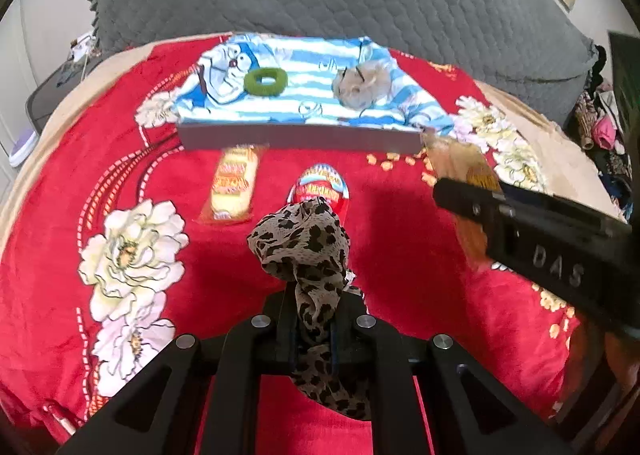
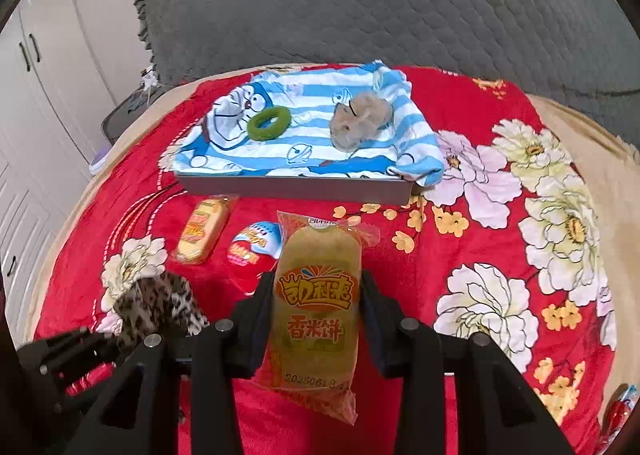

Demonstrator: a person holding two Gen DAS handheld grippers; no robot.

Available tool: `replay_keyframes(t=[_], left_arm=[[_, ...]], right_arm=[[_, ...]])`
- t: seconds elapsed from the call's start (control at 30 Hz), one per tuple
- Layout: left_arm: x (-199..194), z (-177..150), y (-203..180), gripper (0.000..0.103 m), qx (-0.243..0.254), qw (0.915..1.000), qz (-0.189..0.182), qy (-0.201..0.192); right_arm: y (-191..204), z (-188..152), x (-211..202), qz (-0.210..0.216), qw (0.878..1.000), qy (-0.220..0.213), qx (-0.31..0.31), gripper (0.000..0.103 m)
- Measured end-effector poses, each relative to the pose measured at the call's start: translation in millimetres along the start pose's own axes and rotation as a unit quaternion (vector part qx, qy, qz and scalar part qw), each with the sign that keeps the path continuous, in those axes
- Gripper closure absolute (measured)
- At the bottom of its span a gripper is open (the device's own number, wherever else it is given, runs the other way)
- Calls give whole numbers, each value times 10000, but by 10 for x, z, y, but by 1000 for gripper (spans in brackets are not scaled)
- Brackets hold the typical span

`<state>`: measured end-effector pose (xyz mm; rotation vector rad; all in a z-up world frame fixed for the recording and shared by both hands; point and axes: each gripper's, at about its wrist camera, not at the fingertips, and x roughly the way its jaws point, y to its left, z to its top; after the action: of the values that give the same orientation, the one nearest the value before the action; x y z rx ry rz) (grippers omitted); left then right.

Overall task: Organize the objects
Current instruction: 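Lift and carry the leopard scrunchie and bread packet over the striped shirt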

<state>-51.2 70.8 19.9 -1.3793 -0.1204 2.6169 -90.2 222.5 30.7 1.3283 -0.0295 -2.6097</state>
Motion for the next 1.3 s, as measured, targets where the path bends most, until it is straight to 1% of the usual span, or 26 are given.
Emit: replay_keyframes(t=[0.1,0.27,0.37,0.5,0.73,0.9,1.0,1.13,1.3], left_arm=[[-117,28,17,92,-40,9999,6,-97],[-330,64,59,92,-99,9996,25,-260],[-424,82,78,92,-132,9994,37,-327],[-572,112,82,92,-127,9989,80,-452],[-800,214,-39,92,79,9974,95,-712],[-853,302,-74,92,108,9964,134,-833],[-856,376,-65,92,118,9955,176,-921],[-841,482,-90,92,191,9943,224,-1021],[-781,640,-115,92,261,9932,293,-1093]], right_arm=[[76,-27,-137,-42,9998,-121,-127,62],[142,-67,-331,5,9995,-268,-182,62],[180,-103,-432,-69,9989,-346,-296,62],[179,-119,-564,-16,9987,-460,-232,62],[276,-12,-833,57,9960,-811,-358,62],[309,31,-932,17,9938,-1043,-388,62],[326,64,-923,-3,9932,-1091,-395,62],[340,122,-920,-15,9911,-1278,-372,62],[361,272,-933,-2,9880,-1503,-360,62]])
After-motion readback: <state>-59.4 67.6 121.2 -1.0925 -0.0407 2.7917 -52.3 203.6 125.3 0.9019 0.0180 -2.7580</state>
